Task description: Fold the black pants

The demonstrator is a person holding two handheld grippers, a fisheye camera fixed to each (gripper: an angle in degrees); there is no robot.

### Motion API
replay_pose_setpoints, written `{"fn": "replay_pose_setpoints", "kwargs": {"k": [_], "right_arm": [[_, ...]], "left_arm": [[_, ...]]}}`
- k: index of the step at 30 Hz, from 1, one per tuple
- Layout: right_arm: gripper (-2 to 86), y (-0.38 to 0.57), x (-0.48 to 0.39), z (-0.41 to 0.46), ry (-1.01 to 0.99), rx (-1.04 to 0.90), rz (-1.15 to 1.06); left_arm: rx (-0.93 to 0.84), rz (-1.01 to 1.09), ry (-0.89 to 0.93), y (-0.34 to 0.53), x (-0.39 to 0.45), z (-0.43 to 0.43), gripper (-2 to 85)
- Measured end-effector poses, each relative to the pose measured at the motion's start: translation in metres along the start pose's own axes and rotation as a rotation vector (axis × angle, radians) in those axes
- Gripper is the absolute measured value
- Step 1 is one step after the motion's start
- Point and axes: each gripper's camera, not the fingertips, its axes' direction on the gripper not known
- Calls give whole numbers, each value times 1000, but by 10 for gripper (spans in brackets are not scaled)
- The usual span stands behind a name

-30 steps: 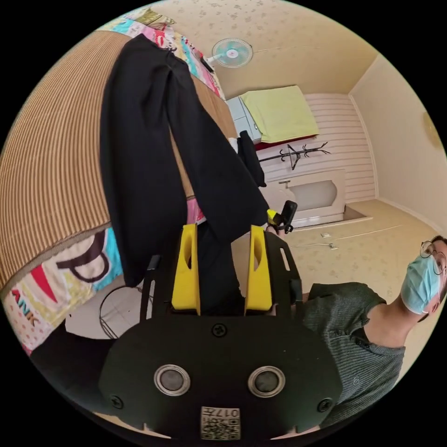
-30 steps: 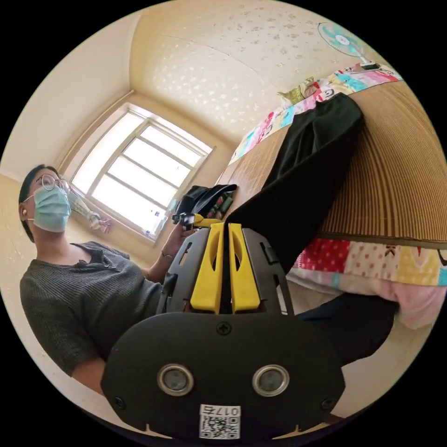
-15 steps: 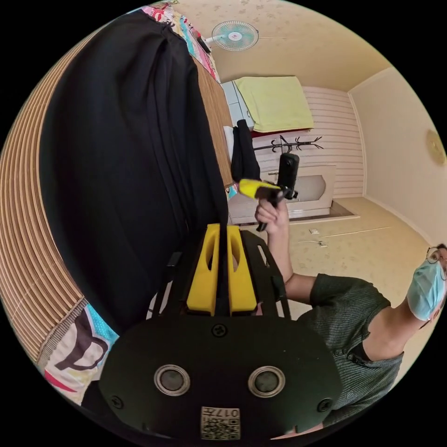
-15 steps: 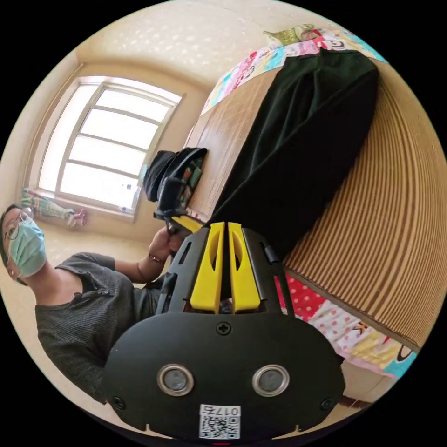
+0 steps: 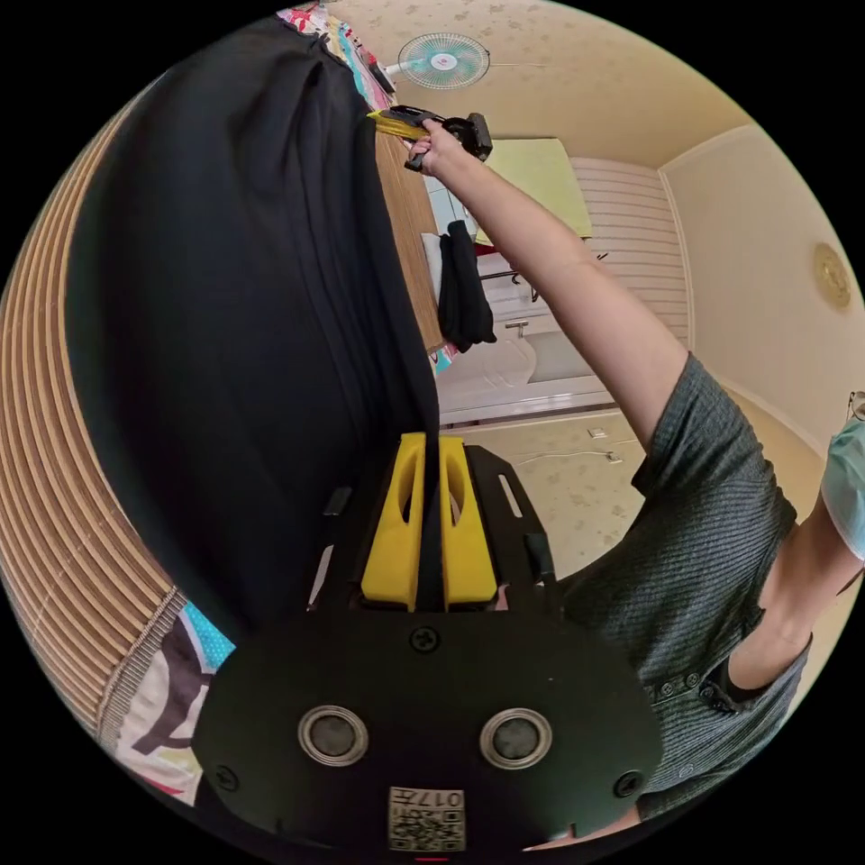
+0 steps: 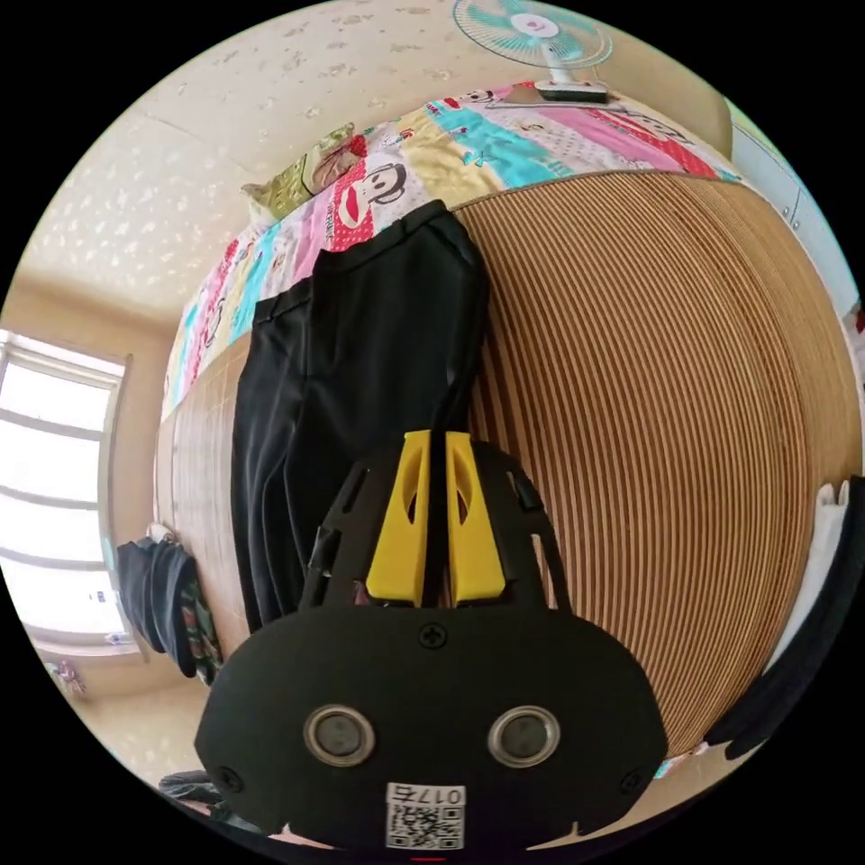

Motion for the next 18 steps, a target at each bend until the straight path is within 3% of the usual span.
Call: {"fn": "replay_pose_setpoints", "kwargs": {"k": [4, 8, 10, 12, 15, 18], "right_arm": [[30, -12, -97, 23, 206, 0, -209], [24, 23, -239, 23, 277, 233, -494], [24, 34, -282, 36, 202, 241, -563], [24, 29, -301, 66, -8, 133, -528], [24, 25, -275, 100, -248, 64, -383], [27, 52, -234, 96, -339, 135, -273]], "left_arm": [[-6, 17, 26, 8, -2, -9, 9], [31, 27, 19, 29, 11, -24, 9], [66, 16, -1, 48, 19, -38, 9], [80, -5, -33, 63, 20, -45, 11], [66, -114, -129, 81, 4, -50, 19], [92, -185, -135, 94, -18, -53, 34]]}}
